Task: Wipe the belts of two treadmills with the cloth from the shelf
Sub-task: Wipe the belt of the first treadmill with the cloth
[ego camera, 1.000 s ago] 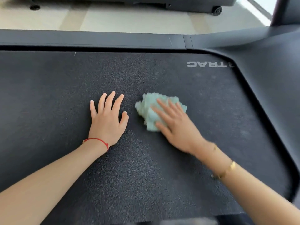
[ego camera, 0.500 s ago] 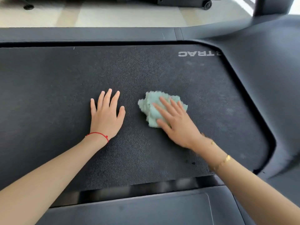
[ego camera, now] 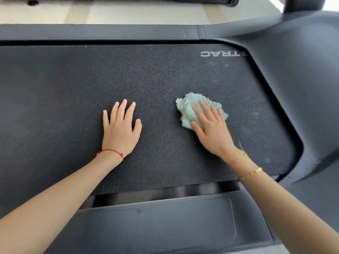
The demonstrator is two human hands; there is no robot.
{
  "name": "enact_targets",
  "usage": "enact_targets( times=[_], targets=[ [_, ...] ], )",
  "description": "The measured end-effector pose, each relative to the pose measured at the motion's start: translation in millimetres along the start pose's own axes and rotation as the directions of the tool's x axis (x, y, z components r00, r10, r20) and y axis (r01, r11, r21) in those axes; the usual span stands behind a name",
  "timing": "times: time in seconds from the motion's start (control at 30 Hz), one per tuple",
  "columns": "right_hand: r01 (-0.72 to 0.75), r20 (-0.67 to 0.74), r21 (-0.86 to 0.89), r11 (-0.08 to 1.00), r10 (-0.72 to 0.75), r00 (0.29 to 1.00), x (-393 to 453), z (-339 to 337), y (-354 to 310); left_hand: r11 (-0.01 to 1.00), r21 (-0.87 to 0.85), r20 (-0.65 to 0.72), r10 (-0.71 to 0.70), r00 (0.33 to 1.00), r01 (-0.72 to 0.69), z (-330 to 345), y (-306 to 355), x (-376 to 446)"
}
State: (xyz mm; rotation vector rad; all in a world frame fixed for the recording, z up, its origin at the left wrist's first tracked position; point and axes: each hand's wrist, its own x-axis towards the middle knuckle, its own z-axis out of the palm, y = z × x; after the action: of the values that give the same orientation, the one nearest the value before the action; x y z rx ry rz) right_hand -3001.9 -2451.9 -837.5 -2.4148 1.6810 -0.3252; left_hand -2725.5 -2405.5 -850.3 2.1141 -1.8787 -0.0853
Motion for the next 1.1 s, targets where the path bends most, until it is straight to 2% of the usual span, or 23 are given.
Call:
enact_targets(
  times=[0.07,0.13,0.2,0.27,0.37,0.43,0.5,0.53,0.57,0.63,0.73,0.83,0.9,1.0,1.07,1.1],
  targets=[
    [0.19,0.042,0.006,0.982,-0.19,0.981,-30,0,-22,1.0,0.001,-0.005,-0.001,1.0,0.001,1,0,0],
    [0.396,0.125,0.038,0.918,-0.397,0.909,-70,-4,-37,1.0,0.001,-0.011,0.002,1.0,-0.002,1,-1,0],
    [0.477,0.177,0.091,0.874,-0.485,0.856,-94,-12,-38,1.0,0.005,-0.011,0.003,1.0,-0.003,1,-1,0],
    [0.483,0.177,0.098,0.87,-0.493,0.852,-85,-17,-23,1.0,0.004,-0.005,0.003,1.0,-0.003,1,-1,-1],
    [0.314,0.091,0.037,0.949,-0.316,0.945,-38,-12,16,1.0,0.006,-0.008,0.002,1.0,-0.002,0,1,-1],
    [0.086,-0.019,0.028,0.996,-0.086,0.996,-3,-13,41,1.0,0.004,-0.001,0.005,1.0,-0.005,-1,0,-1],
    [-0.156,-0.061,0.027,0.987,0.158,0.986,21,-13,48,1.0,0.004,0.004,0.004,1.0,-0.004,-1,1,-1],
    [-0.205,-0.074,0.007,0.979,0.205,0.976,24,-10,42,1.0,0.004,0.006,0.002,1.0,-0.002,-2,1,-1],
    [-0.189,-0.088,-0.014,0.982,0.187,0.978,21,-5,32,1.0,0.002,0.009,0.001,1.0,-0.002,-2,1,-1],
    [0.007,-0.05,-0.009,1.0,-0.007,0.999,-4,1,6,1.0,-0.003,0.01,-0.001,1.0,0.001,-2,2,-1],
    [0.3,0.084,0.046,0.953,-0.303,0.949,-62,-3,-19,1.0,-0.007,0.016,-0.005,1.0,0.005,-2,1,-1],
    [0.363,0.119,0.084,0.928,-0.371,0.921,-79,-17,-1,1.0,-0.019,0.034,-0.009,0.999,0.01,-4,2,0],
    [0.265,0.089,0.064,0.962,-0.27,0.959,-59,-21,28,1.0,-0.022,0.056,-0.019,0.998,0.02,-5,4,1],
    [-0.013,-0.012,0.028,1.0,0.013,1.0,-1,-23,72,0.999,-0.016,0.09,-0.041,0.995,0.042,-5,13,4],
    [-0.226,-0.062,0.012,0.974,0.226,0.972,38,-24,82,0.999,-0.011,0.107,-0.033,0.994,0.035,-2,22,10],
    [-0.285,-0.065,-0.001,0.958,0.285,0.956,51,-22,77,1.0,-0.008,0.114,-0.029,0.993,0.03,-1,27,14]
  ],
)
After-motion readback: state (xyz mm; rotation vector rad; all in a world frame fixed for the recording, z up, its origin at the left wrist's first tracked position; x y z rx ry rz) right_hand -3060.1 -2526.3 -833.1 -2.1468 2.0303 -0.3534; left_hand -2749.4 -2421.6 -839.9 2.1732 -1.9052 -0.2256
